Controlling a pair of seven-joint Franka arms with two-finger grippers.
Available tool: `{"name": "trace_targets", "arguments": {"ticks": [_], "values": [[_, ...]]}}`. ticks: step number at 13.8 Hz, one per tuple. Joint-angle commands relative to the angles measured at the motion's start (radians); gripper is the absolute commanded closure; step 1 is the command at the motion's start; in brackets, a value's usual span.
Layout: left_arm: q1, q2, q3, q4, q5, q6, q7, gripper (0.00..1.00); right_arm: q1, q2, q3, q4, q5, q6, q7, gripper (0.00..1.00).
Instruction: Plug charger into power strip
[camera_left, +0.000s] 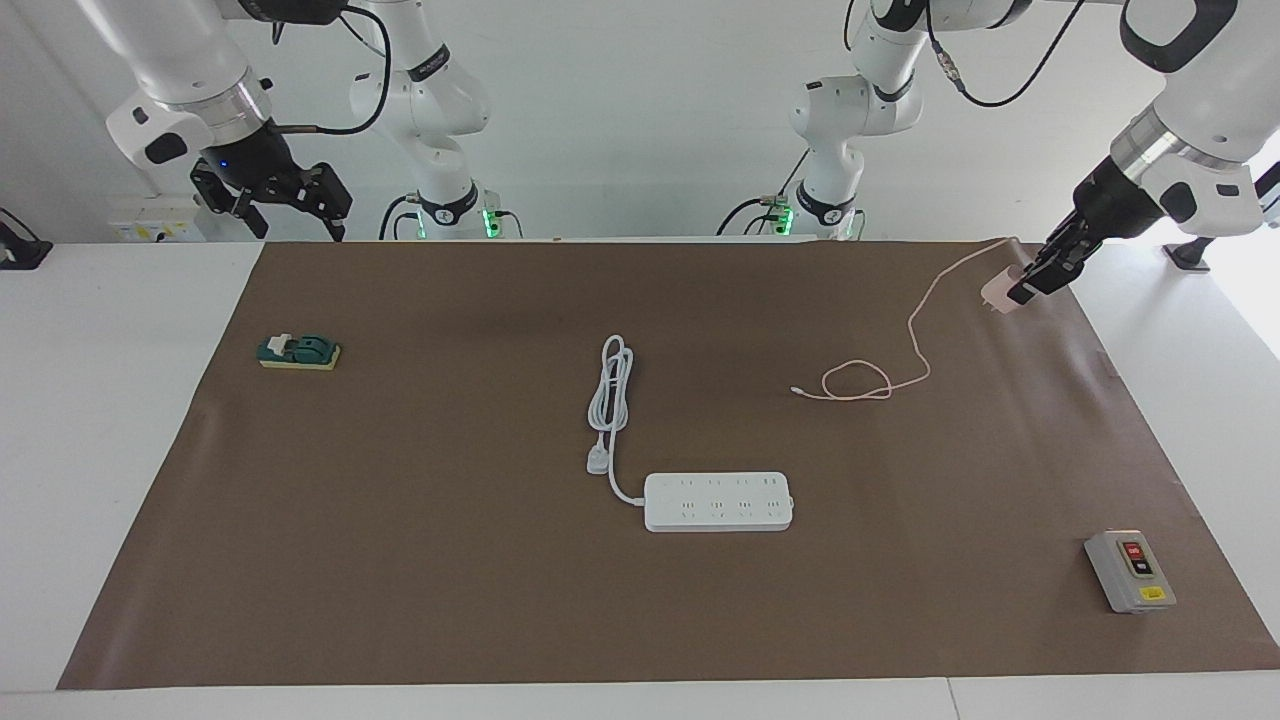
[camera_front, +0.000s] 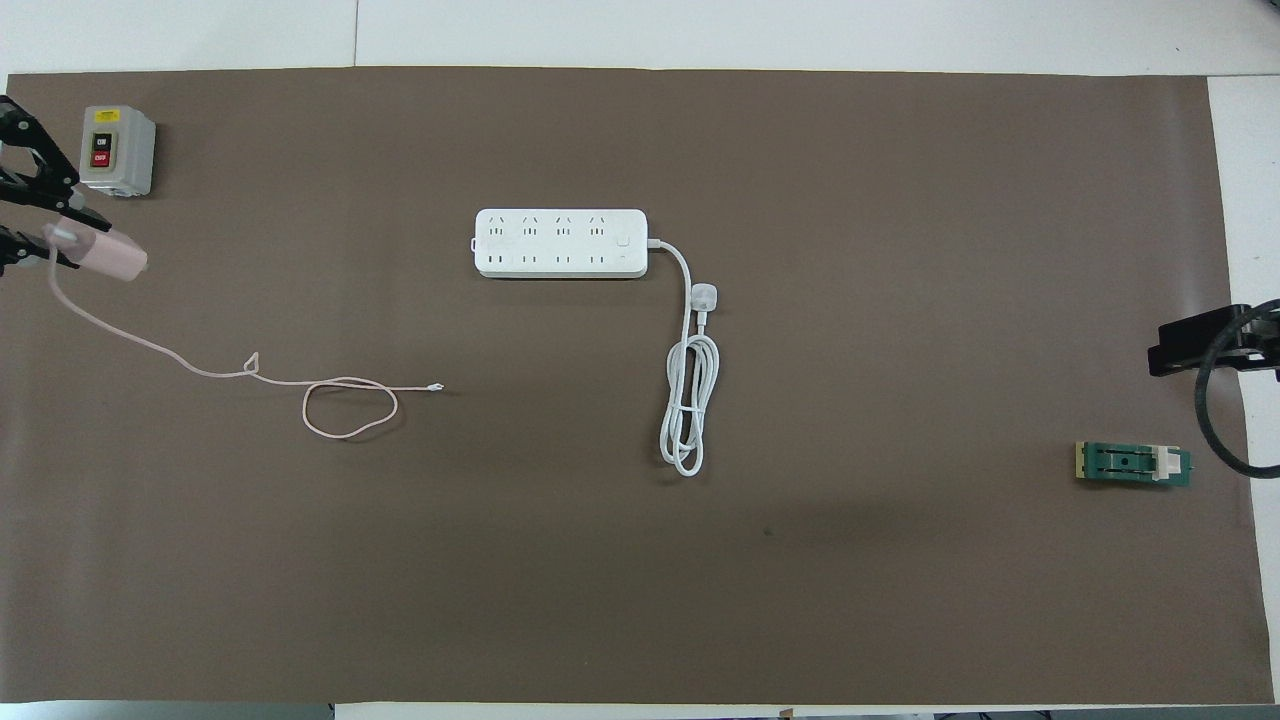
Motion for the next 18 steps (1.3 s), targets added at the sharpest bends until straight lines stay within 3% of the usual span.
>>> {"name": "trace_targets", "arguments": {"ticks": [1, 11, 18], "values": [[-0.066, 0.064, 0.007, 0.031, 0.054, 0.067, -0.237, 1.00, -0.027, -0.019, 0.023, -0.017, -0.015, 0.002, -0.019, 0.00], [-0.183, 0.215, 0.007, 0.030, 0.119, 0.239, -0.709, 1.00, -0.027, -0.031, 0.024, -0.009, -0.006, 0.008, 0.015, 0.00], [-0.321, 0.324, 0.008, 0.023, 0.182, 0.348, -0.872, 1.00, -0.019, -0.033, 0.023, -0.010, -0.001, 0.010, 0.026, 0.00]]}}
